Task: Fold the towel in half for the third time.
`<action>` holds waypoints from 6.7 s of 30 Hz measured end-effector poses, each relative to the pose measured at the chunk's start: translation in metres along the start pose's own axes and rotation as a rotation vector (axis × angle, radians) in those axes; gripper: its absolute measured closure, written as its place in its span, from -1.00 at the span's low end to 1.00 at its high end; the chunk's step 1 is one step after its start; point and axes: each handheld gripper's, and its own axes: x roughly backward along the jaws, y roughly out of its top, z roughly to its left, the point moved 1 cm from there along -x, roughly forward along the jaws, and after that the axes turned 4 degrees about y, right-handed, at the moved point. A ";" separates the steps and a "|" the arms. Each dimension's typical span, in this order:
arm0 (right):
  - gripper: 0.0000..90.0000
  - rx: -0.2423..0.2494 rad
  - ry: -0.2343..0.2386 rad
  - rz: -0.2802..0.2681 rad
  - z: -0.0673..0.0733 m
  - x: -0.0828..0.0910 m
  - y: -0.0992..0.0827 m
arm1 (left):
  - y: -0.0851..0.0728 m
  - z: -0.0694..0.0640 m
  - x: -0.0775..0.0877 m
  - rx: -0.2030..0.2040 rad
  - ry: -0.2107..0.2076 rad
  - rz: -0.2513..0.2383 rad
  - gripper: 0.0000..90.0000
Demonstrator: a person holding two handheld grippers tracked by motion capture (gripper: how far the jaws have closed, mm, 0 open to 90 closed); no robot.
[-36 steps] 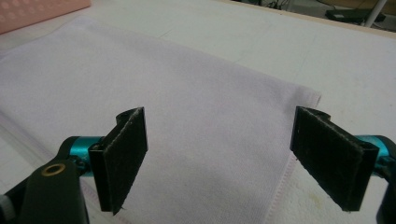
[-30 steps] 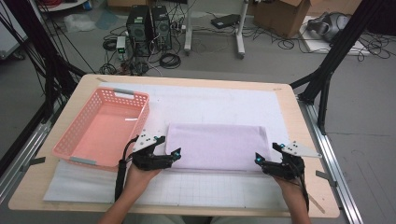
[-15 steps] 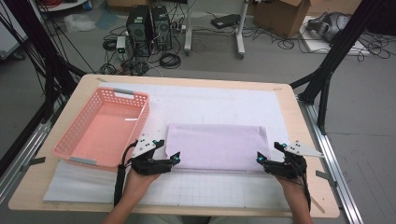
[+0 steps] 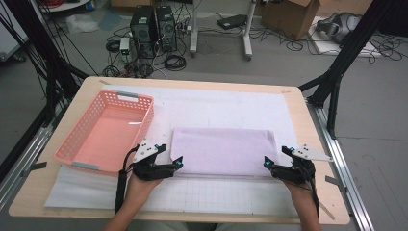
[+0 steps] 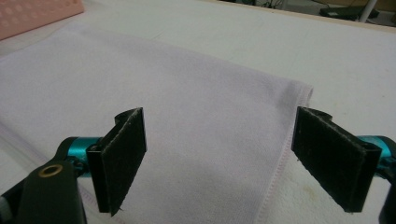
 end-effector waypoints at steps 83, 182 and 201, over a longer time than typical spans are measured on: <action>-0.28 0.223 0.374 0.262 0.119 -0.211 0.098 | -0.023 0.002 -0.011 0.136 0.003 0.241 0.80; 0.38 -0.055 -0.100 0.047 -0.067 -0.043 0.036 | 0.073 -0.164 -0.153 -0.026 -0.301 0.134 -0.15; 0.22 -0.031 -0.005 0.038 -0.023 0.004 0.000 | 0.023 -0.034 -0.047 -0.040 -0.159 -0.055 -0.31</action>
